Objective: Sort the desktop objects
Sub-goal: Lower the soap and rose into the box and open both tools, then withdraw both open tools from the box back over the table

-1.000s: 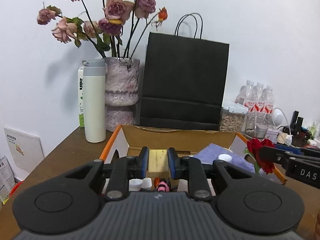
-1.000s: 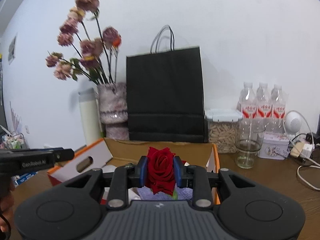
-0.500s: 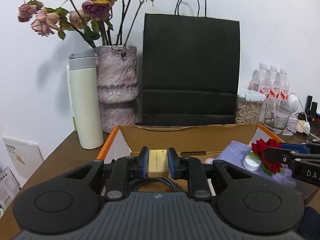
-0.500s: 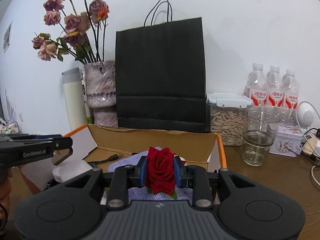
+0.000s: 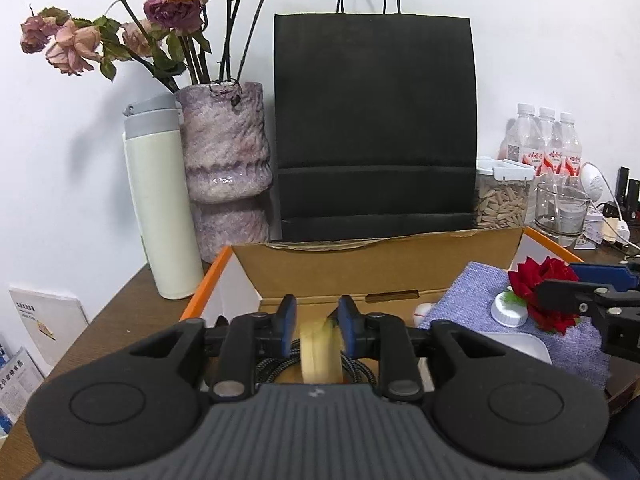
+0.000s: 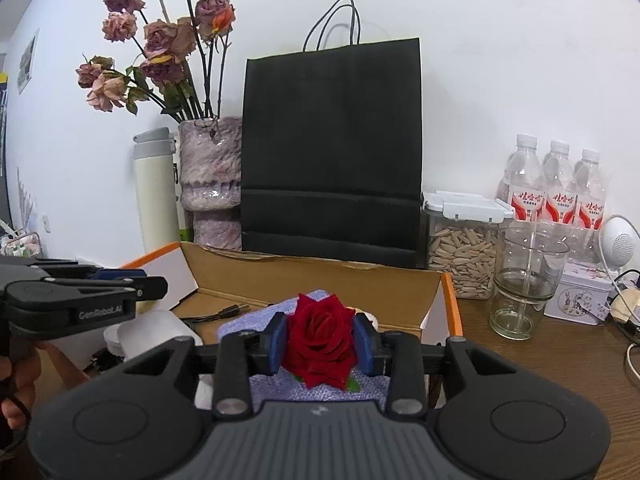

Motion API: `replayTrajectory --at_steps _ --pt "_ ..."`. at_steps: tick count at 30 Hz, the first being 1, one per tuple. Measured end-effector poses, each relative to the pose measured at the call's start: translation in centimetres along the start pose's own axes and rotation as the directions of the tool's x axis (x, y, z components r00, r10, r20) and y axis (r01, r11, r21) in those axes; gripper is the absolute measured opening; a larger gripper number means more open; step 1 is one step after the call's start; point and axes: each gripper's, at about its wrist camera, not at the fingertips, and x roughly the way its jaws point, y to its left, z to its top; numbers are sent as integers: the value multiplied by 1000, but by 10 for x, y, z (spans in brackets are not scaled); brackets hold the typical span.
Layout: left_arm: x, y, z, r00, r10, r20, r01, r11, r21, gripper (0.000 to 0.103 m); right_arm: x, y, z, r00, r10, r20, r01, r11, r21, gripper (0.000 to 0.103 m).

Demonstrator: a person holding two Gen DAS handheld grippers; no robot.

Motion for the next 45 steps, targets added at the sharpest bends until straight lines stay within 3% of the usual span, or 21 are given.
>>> replayTrajectory --at_steps 2,3,5,6,8,11,27,45 --pt "-3 1 0 1000 5 14 -5 1000 -7 57 -2 0 0 1000 -4 11 4 1000 1 47" --pt "-3 2 1 1000 9 21 -9 1000 -9 63 -3 0 0 1000 -4 18 4 1000 3 52" --pt "-7 2 2 999 14 45 -14 1000 -13 86 -7 1 1 999 -8 39 7 1000 6 76" --pt "-9 2 2 998 16 59 -16 1000 -14 90 -8 1 1 999 -12 49 12 1000 4 85" --pt "-12 1 2 996 20 86 -19 1000 -13 103 -11 2 2 998 -17 65 17 1000 -2 90" --pt "-15 0 1 993 7 116 -6 1000 -17 103 -12 4 2 997 -22 73 22 1000 -4 103" --pt "-27 10 -6 997 -19 75 27 993 -116 103 -27 15 -6 997 -28 70 30 999 -32 103" --pt "-76 16 -33 999 -32 26 36 986 -161 103 -89 18 -31 996 -61 62 63 998 -27 103"
